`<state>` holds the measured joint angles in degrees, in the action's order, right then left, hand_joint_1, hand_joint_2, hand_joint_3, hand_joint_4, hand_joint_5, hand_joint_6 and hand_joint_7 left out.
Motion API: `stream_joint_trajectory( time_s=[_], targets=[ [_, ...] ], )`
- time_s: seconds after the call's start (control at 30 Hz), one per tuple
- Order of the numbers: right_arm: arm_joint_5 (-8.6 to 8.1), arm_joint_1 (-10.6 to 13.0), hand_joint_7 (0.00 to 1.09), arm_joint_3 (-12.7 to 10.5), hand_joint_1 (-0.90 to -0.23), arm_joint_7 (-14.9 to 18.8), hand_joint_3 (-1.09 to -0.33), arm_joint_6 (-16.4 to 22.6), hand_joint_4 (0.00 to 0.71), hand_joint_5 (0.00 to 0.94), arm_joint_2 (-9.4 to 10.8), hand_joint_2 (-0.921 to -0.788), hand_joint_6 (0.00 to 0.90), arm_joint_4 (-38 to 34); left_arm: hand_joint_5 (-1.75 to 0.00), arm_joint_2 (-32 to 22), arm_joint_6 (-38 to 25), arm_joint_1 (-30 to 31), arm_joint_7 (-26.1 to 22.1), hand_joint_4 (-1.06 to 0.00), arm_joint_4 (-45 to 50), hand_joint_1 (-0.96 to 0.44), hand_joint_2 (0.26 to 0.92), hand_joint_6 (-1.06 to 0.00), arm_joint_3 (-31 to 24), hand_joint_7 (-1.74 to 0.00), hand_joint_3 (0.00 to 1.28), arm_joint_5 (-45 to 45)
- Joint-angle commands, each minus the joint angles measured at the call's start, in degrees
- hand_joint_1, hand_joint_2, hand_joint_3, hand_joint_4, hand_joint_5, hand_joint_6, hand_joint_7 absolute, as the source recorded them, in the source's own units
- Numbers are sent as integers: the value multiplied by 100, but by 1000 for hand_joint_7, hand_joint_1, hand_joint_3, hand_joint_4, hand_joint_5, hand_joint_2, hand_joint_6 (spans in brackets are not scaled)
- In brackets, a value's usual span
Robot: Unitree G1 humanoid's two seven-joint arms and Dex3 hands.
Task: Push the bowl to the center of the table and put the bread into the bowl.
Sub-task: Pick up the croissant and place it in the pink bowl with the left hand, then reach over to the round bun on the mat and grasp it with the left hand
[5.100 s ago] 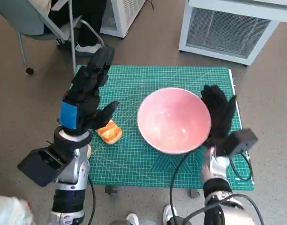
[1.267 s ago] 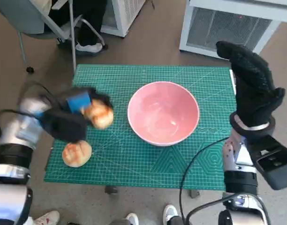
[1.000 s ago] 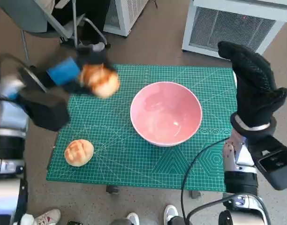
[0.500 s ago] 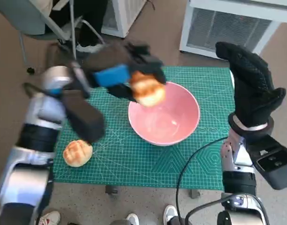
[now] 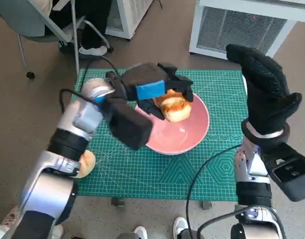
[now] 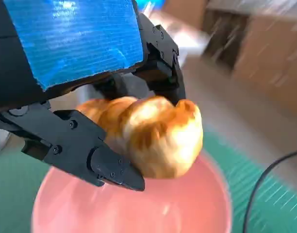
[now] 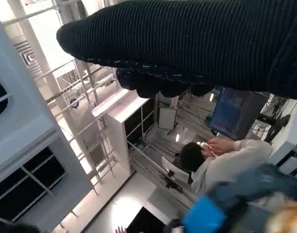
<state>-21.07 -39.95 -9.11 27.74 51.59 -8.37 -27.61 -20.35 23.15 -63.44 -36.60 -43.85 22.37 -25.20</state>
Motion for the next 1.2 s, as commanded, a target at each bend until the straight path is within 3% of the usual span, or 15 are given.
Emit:
stream_joint_trajectory(
  time_s=[0.03, 0.33, 0.57, 0.73, 0.93, 1.2],
  targets=[
    [-115, 161, 653, -29, -595, 51, -791, -91, -1, 465, 24, -921, -1, 56, -30, -41, -704, 64, -426, -31, 378, -106, 816, -190, 34, -41, 22, -1],
    [-57, 233, 678, -20, -594, -21, -781, -140, -1, 466, 59, -921, -1, 177, 0, -377, -539, 665, -342, 0, 1265, -207, 798, -166, -241, -3, 6, 267],
    [-36, 297, 682, -14, -593, -50, -780, -168, -1, 467, 72, -921, -1, 286, 0, -872, -91, 1409, -411, 0, 2265, -227, 796, -193, -846, -14, 3, 973],
    [-67, 366, 684, -26, -594, -25, -776, -175, -1, 467, 54, -921, -1, 361, -27, -1339, 448, 2073, -466, -90, 2797, -250, 804, -252, -1364, -37, 5, 1592],
    [-219, 436, 701, -48, -598, 38, -762, -259, -1, 484, 26, -921, -1, 456, -25, -1961, 899, 2969, -452, -187, 3271, -301, 829, -302, -2008, -44, 8, 2067],
    [-234, 489, 718, -52, -601, 21, -741, -331, -1, 513, 51, -921, -1, 576, -20, -2974, 496, 4427, -568, -250, 4280, -291, 836, -348, -2935, -47, 3, 2140]
  ],
)
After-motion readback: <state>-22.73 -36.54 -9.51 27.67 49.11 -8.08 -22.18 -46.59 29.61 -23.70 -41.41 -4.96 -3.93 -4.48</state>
